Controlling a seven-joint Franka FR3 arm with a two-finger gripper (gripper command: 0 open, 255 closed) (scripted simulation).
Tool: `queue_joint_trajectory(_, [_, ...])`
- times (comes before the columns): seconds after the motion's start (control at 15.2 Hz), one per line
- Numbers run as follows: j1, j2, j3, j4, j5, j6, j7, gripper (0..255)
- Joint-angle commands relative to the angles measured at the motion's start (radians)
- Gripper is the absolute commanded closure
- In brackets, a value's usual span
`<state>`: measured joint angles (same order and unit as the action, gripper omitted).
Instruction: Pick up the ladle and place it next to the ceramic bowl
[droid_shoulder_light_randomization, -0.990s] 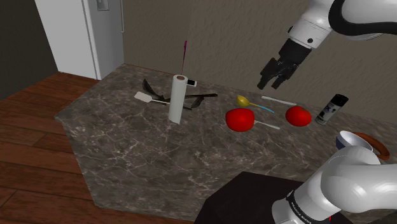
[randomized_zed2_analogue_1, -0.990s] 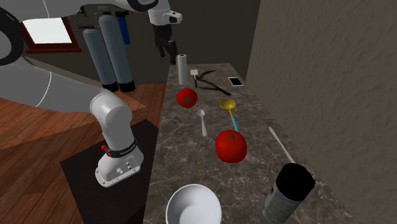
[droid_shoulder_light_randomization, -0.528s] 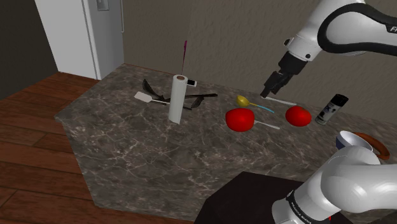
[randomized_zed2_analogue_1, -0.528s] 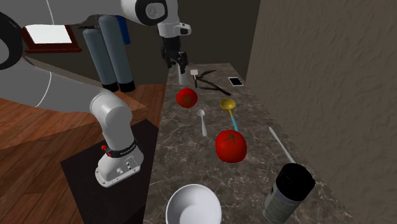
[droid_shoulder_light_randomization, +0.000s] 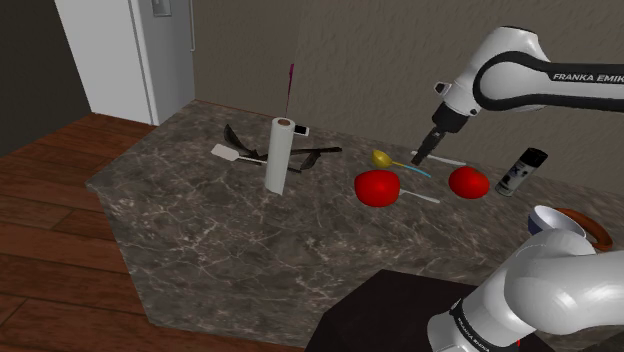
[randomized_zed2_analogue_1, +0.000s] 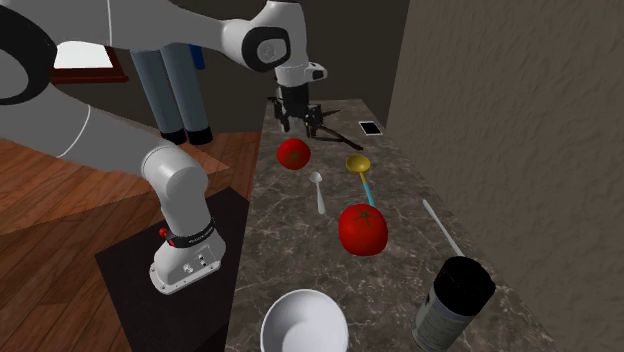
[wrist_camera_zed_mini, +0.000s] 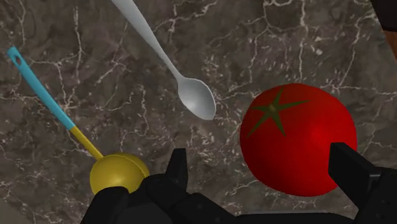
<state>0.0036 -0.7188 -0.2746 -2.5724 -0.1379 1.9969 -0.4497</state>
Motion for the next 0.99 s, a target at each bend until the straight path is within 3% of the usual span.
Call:
queue_joint_trajectory(0.0, [0.005, 0.054, -0.055, -0.002, -0.032, 0.064, -0.096, 0])
queue_joint_trajectory(0.53, [0.075, 0.321, -0.262, 0.077, -0.062, 0.288, -0.46, 0])
queue_joint_trajectory(0.73, [0.122, 0.445, -0.342, 0.135, -0.016, 0.363, -0.619, 0])
queue_joint_trajectory(0.92, [0.172, 0.584, -0.415, 0.207, 0.081, 0.427, -0.803, 0])
